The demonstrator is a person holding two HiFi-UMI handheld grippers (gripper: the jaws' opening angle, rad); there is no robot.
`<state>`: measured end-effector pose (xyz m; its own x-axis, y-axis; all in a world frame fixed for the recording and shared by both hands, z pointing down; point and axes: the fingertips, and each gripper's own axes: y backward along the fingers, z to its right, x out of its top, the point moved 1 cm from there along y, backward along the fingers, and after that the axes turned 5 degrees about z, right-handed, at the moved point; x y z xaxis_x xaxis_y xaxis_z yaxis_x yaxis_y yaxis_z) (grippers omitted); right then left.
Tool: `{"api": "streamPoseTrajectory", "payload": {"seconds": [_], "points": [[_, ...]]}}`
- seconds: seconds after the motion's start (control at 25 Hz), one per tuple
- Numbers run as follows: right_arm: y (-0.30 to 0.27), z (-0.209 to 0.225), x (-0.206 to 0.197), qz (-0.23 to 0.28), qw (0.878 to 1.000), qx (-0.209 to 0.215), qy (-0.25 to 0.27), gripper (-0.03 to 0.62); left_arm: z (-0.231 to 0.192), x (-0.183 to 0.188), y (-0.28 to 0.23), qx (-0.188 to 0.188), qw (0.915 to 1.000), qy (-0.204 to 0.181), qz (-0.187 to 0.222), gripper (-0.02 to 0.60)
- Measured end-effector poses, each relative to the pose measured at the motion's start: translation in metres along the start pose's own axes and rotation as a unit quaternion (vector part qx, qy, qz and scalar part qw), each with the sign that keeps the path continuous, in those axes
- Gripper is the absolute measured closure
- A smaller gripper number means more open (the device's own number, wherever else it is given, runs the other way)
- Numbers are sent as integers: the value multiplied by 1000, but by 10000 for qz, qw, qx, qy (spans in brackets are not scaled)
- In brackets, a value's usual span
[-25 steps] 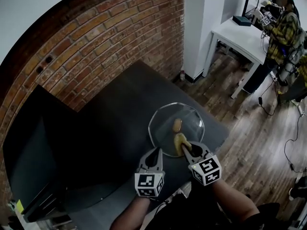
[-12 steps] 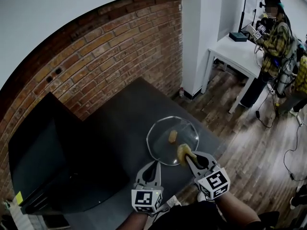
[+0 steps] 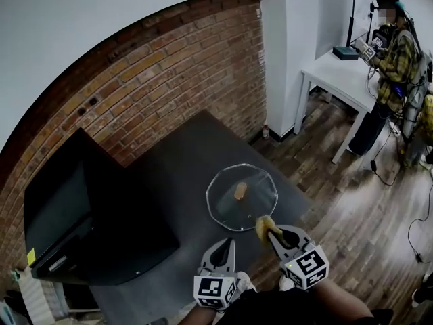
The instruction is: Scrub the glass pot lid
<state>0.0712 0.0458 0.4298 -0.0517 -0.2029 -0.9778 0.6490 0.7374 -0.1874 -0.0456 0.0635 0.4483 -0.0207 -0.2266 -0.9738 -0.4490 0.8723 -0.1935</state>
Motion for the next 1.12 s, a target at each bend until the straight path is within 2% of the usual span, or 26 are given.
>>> {"api": "streamPoseTrajectory", "payload": {"seconds": [0.28,0.6,1.12], "points": [[31,5,-3,-88,9993,349,56,546,44,-5,3,76,10000,-30,-22,548],[58,14,-9,-97,9983,566,14,546,83,-6,12,260,9996,-17,-55,548],[73,8,-13,-91,9942,1066,137,546,102,-10,27,622,9980,-36,35,548]]}}
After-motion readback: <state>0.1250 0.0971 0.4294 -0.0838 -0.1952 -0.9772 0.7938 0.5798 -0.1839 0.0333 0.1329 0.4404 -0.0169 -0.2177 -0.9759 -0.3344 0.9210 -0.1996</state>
